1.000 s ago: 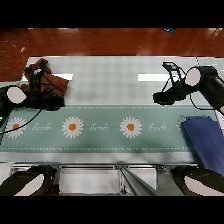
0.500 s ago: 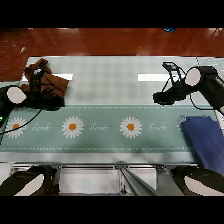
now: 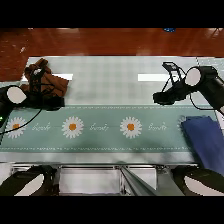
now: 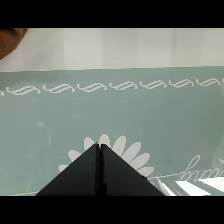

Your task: Fold the shirts.

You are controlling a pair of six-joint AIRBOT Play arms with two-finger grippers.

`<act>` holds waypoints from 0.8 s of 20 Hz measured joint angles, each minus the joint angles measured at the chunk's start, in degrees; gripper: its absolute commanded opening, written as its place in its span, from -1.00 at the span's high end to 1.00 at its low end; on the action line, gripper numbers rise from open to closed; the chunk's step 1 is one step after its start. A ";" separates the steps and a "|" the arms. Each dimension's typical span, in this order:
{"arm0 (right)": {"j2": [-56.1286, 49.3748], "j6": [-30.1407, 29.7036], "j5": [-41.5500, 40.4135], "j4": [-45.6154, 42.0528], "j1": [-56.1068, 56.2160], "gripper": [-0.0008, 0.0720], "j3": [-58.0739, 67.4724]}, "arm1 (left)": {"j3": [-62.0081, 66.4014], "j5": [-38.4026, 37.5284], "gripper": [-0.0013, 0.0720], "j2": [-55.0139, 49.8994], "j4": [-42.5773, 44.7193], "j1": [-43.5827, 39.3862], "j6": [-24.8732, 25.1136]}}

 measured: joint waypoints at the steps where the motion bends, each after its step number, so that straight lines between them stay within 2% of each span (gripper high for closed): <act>1: 0.00 0.00 0.00 0.00 0.00 0.91 0.00 | 0.00 0.02 0.90 0.00 -0.02 0.00 0.00; 6: 0.00 0.04 -4.63 -0.63 0.00 0.91 0.04 | 0.00 0.26 0.89 0.00 -0.02 0.00 0.00; 7: 0.00 0.09 -5.92 -0.44 0.00 0.91 0.04 | 0.00 0.83 0.78 0.00 -0.02 0.00 0.00; 8: 0.00 0.20 -7.23 -0.11 0.00 0.91 0.04 | 0.00 1.79 0.31 0.00 -0.02 0.00 0.02; 9: 0.00 0.35 -8.59 0.15 0.00 0.73 0.04 | 0.11 2.51 -0.36 0.00 -0.02 0.00 0.02; 10: 0.00 0.66 -10.03 0.46 0.00 0.10 0.04 | 0.59 3.54 -0.42 -0.02 -0.02 0.00 -0.09; 11: 0.00 0.70 -11.06 0.61 0.00 -0.17 0.04 | 1.42 4.68 -0.42 0.00 0.20 0.00 -0.11; 16: 0.00 2.78 -12.70 -1.29 0.00 -0.17 0.04 | 12.04 14.23 -0.41 -0.59 10.99 1.42 -0.96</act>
